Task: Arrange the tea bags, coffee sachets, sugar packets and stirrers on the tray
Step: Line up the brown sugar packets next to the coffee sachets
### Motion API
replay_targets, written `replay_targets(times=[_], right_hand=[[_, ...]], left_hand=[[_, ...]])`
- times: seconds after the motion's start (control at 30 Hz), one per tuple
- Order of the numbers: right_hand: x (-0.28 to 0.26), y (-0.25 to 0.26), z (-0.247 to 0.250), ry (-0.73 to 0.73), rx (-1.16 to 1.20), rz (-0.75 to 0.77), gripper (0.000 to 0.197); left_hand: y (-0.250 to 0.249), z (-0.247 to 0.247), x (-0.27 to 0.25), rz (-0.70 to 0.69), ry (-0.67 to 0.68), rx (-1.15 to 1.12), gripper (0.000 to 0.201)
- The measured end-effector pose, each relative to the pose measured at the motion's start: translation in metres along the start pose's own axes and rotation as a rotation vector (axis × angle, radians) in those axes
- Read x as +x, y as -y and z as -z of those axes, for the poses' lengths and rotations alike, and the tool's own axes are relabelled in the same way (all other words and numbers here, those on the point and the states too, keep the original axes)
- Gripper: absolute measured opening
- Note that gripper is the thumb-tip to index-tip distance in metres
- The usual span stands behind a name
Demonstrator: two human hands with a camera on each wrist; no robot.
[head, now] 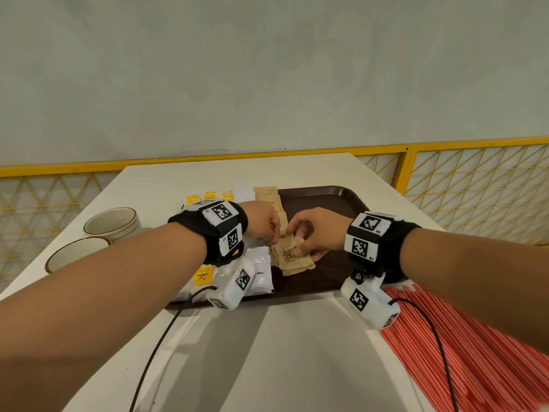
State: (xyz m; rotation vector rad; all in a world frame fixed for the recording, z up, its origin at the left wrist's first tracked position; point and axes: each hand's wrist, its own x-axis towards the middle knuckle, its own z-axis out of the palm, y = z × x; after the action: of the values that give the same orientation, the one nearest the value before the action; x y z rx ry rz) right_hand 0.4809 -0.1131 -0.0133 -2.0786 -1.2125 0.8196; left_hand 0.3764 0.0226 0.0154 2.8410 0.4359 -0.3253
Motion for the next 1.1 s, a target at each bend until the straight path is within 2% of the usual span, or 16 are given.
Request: replay_targets(times=[0.1,0.17,0.4,0.5,0.63,0.87,1.0,1.1], right_hand=[[-0.004,0.001,0.003,0.036,-0.017,-0.078,0.062],[-0.007,0.0,0.004,0.06,-0.012,-0.119,0.066],[-0.012,0.001,0.005,0.116,0.073,-0.166,0.044],[-0.013,0.002,0.004,0.098,0.127,-0.184,0.043],[-0.012,0.001,0.002,0.087,0.189,-0.204,0.04],[-0.012,0.003,0.0,0.046,0.213,-0.21,0.034],[-0.014,0.005,-0.001,0.085,0.139,-0.203,0.036],[-0.015,0.01,0.0,0.047,-0.185,-0.064,0.039]], left_hand=[[0.001,-0.002,0.002,0.005,-0.008,-0.003,0.007],[0.001,-0.002,0.003,0.009,-0.017,-0.005,0.007],[0.001,-0.003,0.003,0.039,-0.07,0.022,0.007],[0.003,0.002,0.002,0.029,-0.108,-0.022,0.011],[0.001,0.001,-0.001,0.04,0.023,-0.024,0.017],[-0.004,0.001,-0.002,0.006,0.111,-0.011,0.006],[-0.007,-0.003,0.0,0.007,0.085,0.027,0.006],[-0.009,-0.004,0.002,0.017,0.074,0.081,0.006]])
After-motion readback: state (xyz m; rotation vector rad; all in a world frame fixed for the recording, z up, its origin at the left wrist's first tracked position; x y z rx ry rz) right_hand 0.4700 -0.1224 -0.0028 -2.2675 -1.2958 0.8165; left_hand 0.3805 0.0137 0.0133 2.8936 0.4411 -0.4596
